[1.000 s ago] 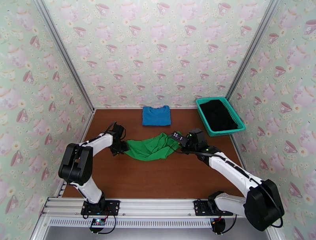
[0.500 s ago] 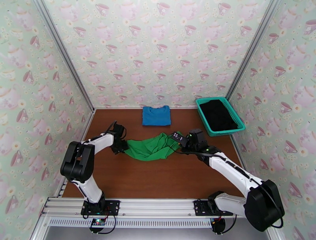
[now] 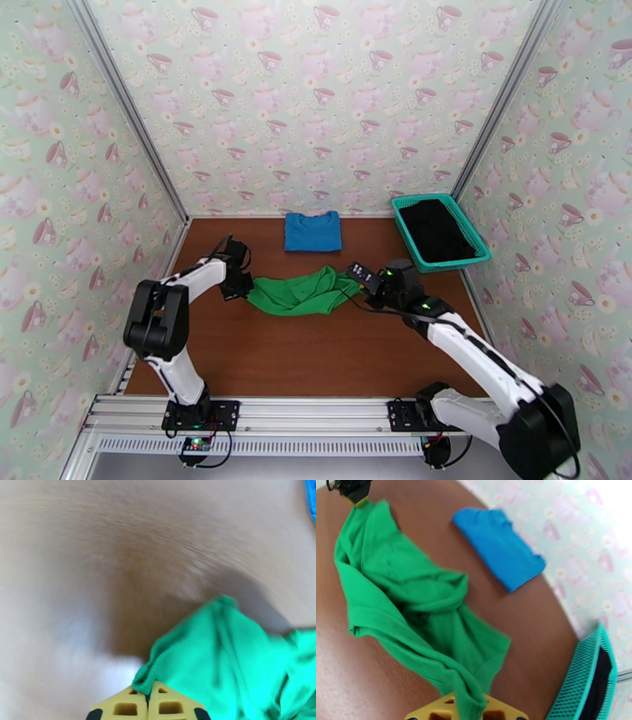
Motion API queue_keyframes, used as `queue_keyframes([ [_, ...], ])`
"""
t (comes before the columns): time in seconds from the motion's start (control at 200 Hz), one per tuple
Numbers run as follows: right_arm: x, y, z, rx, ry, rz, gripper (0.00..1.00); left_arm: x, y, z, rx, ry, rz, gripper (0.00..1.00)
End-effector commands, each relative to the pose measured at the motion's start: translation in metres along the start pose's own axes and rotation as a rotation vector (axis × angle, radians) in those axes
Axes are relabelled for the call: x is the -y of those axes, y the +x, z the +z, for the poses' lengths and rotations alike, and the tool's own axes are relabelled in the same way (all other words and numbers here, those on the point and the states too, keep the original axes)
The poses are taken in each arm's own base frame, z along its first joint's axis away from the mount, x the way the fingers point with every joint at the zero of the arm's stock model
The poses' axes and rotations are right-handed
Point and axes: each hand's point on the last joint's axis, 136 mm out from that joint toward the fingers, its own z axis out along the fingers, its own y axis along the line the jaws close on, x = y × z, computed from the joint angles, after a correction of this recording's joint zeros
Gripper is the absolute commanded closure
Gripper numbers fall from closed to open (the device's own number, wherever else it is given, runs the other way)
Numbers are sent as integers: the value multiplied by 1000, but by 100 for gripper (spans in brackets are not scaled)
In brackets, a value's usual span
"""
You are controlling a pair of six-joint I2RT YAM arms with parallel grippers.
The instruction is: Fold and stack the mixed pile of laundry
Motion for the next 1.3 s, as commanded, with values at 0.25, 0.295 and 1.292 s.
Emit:
queue_keyframes([
  [0.25,62,-75,-114,204,231,77,100,12,-16,-233,338,243,50,100],
  [0.295,67,-78,-122,213,251,75,100,12,-14,-250,360,259,55,100],
  [1.292,162,-137,-24,303,219,-14,100,-5,-149,-293,535,414,-150,100],
])
